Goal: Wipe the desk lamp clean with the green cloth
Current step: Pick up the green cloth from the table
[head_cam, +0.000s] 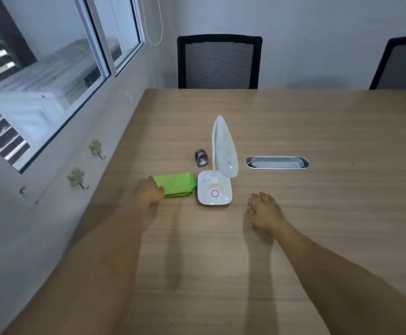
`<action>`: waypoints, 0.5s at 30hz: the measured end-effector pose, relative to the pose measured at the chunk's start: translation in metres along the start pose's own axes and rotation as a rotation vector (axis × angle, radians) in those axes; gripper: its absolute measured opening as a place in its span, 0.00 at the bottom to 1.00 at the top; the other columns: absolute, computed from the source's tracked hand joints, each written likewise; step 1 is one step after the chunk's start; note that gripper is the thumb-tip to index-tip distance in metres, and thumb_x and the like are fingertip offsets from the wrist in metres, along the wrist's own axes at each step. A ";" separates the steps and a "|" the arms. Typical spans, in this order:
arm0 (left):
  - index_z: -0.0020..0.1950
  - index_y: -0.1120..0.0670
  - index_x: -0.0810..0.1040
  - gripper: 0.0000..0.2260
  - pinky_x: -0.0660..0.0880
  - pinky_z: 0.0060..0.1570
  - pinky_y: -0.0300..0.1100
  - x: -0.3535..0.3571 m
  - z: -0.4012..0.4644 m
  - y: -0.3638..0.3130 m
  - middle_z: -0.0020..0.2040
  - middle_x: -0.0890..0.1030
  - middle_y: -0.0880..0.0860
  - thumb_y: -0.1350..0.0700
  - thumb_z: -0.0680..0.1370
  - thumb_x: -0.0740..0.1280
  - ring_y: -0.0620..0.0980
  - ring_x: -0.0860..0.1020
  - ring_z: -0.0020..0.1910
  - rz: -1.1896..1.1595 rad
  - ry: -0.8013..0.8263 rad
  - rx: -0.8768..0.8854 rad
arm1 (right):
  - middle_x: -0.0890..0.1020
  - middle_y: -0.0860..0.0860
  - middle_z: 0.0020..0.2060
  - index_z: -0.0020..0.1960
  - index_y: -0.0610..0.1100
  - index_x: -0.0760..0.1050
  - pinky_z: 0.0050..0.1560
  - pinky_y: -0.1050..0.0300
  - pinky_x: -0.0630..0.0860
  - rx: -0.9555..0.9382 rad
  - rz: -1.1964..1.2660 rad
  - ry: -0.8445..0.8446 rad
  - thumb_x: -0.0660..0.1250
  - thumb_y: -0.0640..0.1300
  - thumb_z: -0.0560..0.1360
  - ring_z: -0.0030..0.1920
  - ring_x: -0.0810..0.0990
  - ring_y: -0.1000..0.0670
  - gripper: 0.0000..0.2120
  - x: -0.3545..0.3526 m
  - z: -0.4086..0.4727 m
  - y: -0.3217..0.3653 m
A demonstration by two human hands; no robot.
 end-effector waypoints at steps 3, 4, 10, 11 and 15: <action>0.67 0.63 0.69 0.28 0.72 0.59 0.48 0.001 0.006 0.011 0.66 0.75 0.63 0.46 0.74 0.66 0.62 0.74 0.64 -0.107 -0.055 -0.153 | 0.67 0.41 0.68 0.67 0.41 0.65 0.69 0.48 0.64 0.006 -0.005 -0.046 0.54 0.49 0.77 0.69 0.64 0.40 0.21 0.006 0.003 -0.004; 0.65 0.63 0.71 0.27 0.73 0.57 0.48 -0.001 0.004 0.014 0.64 0.77 0.63 0.47 0.72 0.68 0.61 0.76 0.62 -0.130 -0.078 -0.177 | 0.67 0.41 0.68 0.66 0.41 0.66 0.69 0.48 0.64 -0.002 -0.012 -0.043 0.54 0.49 0.76 0.69 0.64 0.40 0.21 0.008 0.001 -0.003; 0.59 0.59 0.79 0.25 0.76 0.55 0.47 0.005 0.009 0.022 0.59 0.81 0.60 0.52 0.64 0.72 0.59 0.79 0.58 -0.259 -0.091 -0.279 | 0.64 0.42 0.72 0.69 0.41 0.63 0.71 0.47 0.61 0.003 -0.011 -0.108 0.57 0.47 0.78 0.71 0.62 0.41 0.21 0.012 0.002 -0.004; 0.60 0.58 0.78 0.26 0.75 0.55 0.46 0.008 0.012 0.023 0.60 0.81 0.60 0.51 0.64 0.71 0.59 0.79 0.59 -0.278 -0.070 -0.285 | 0.64 0.42 0.72 0.69 0.42 0.63 0.71 0.47 0.61 0.004 -0.010 -0.109 0.57 0.47 0.78 0.70 0.62 0.41 0.21 0.012 0.002 -0.004; 0.61 0.57 0.78 0.25 0.75 0.59 0.46 0.011 0.014 0.022 0.62 0.80 0.59 0.52 0.64 0.71 0.59 0.78 0.60 -0.356 -0.031 -0.344 | 0.63 0.42 0.73 0.71 0.42 0.62 0.73 0.46 0.59 0.012 -0.006 -0.105 0.57 0.48 0.79 0.72 0.61 0.41 0.22 0.014 0.003 -0.007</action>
Point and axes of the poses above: each hand's wrist, its own z-axis towards the middle knuckle, its own x-axis out of the palm, y = z × x, the point moved 7 cm from there along z, towards the middle knuckle
